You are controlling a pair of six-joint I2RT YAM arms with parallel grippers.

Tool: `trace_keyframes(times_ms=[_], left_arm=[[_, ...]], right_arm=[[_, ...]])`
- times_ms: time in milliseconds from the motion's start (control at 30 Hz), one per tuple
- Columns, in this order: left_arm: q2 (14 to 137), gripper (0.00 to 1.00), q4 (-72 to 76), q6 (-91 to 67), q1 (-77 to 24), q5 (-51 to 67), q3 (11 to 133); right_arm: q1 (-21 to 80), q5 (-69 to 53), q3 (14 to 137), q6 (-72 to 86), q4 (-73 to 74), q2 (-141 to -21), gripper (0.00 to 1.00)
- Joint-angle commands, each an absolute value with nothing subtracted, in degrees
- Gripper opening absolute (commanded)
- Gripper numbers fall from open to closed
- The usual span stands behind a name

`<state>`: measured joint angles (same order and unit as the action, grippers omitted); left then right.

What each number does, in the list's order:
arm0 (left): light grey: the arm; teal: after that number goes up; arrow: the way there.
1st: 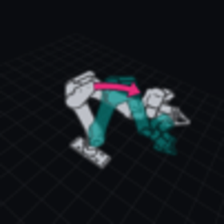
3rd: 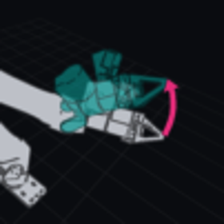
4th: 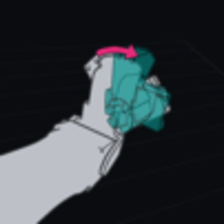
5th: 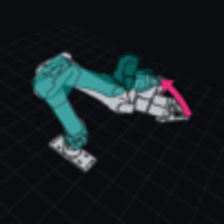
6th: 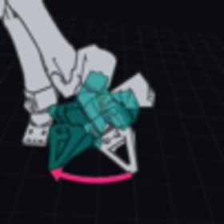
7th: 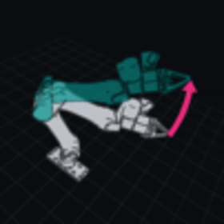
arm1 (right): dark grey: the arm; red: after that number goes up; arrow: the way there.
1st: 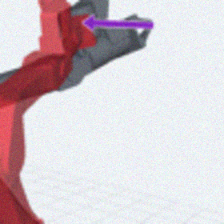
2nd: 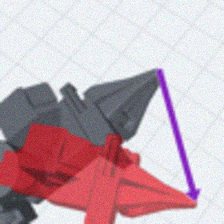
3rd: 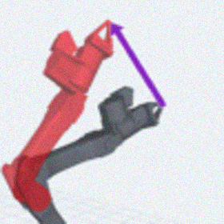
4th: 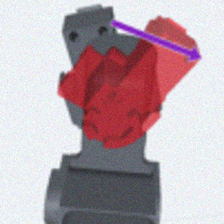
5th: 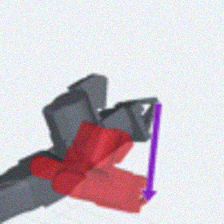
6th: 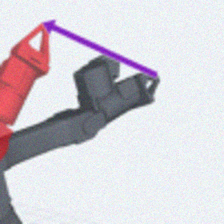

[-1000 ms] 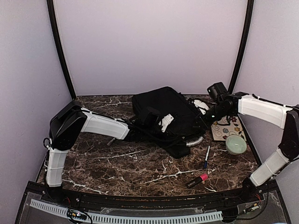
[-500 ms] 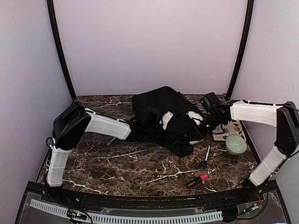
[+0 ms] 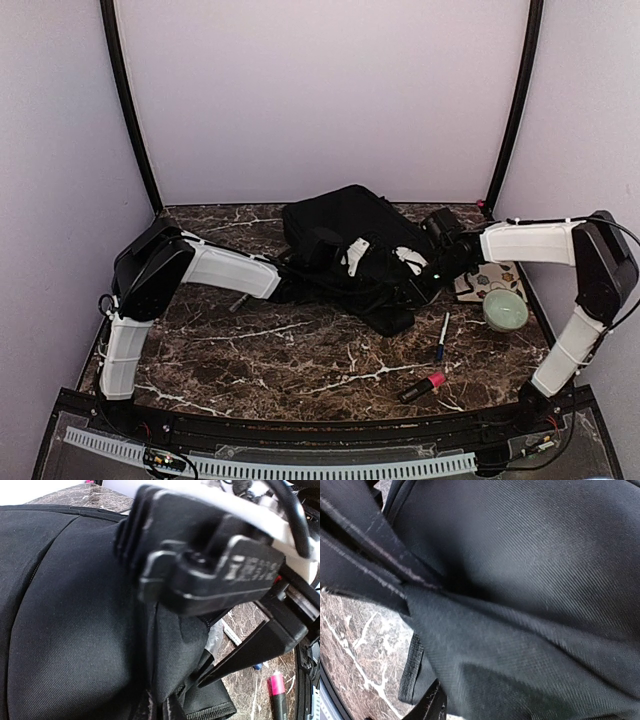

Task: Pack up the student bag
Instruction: Grab the largest pocket of the student bag.

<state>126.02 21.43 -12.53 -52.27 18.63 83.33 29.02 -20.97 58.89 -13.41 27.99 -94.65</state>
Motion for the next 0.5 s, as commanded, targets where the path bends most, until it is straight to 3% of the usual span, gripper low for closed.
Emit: trace_keyframes(times_ms=[0, 167, 367, 467], left_arm=[[125.49, 0.00, 26.12, -13.79, -51.77, 19.47, 85.53], [125.51, 0.00, 25.94, -13.80, -51.77, 19.68, 85.30], [125.49, 0.00, 25.91, -13.71, -51.77, 19.60, 84.96], [125.48, 0.00, 25.83, -13.38, -51.77, 19.28, 84.99]], right_arm=[[29.49, -21.14, 58.22, -10.67, 21.61, -96.09, 0.40], [29.58, -19.81, 57.00, -8.65, 17.80, -95.41, 0.37], [29.53, -18.35, 56.00, -8.11, 17.40, -93.16, 0.14], [29.45, -17.38, 55.78, -8.85, 20.16, -91.88, 0.08]])
